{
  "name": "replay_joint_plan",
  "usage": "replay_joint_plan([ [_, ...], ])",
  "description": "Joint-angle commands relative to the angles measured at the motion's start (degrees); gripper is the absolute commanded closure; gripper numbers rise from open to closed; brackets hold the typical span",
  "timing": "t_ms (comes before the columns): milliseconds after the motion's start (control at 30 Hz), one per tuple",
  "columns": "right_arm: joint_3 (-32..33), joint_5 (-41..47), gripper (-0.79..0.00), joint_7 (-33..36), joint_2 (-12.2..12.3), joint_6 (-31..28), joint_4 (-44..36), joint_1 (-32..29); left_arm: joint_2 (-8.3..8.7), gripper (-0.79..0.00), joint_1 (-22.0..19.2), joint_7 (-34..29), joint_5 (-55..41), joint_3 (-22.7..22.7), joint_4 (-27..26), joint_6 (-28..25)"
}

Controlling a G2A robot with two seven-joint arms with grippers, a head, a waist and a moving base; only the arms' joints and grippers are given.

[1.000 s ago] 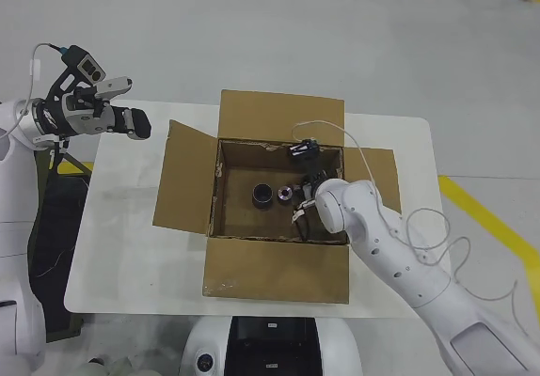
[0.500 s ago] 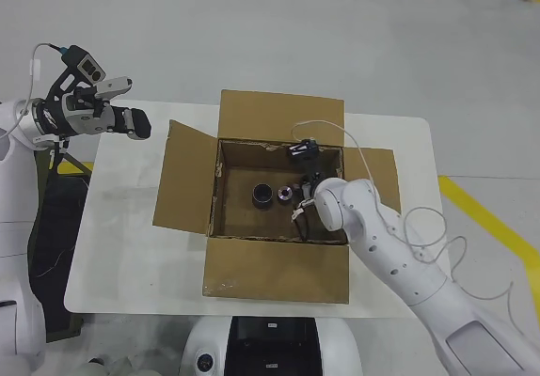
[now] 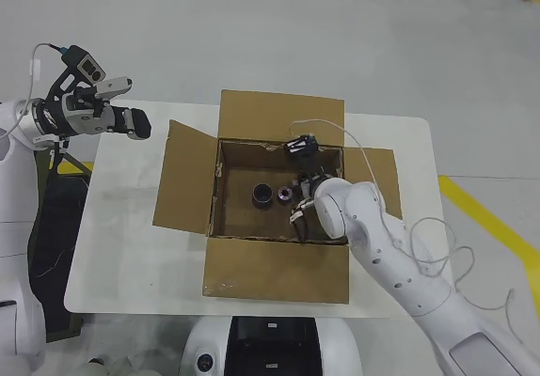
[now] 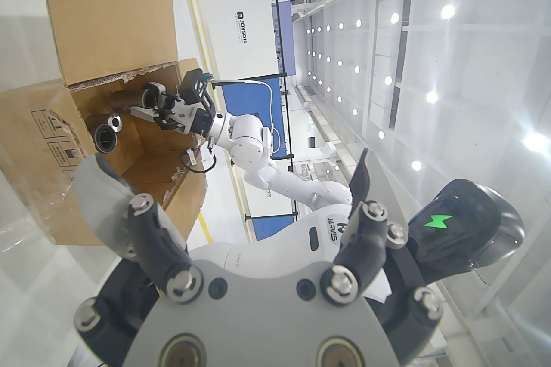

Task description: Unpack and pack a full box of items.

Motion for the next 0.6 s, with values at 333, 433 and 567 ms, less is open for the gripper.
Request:
replay_joint_plan([
  [333,2.47,-3.23,0.000,3.33,0.69,-4.62,-14.64,-4.59,0.00,-0.785,0.00,0.00,0.00,0.00,0.00,0.00],
  [433,3.11,-4.51,0.000,3.92,0.81,-5.39,-17.30,-5.47,0.00,-0.785,0.00,0.00,0.00,0.00,0.00,0.00],
  [567,4.56,-5.44,0.000,4.73,1.05,-6.34,-21.09,-7.08,0.00,-0.785,0.00,0.00,0.00,0.00,0.00,0.00],
])
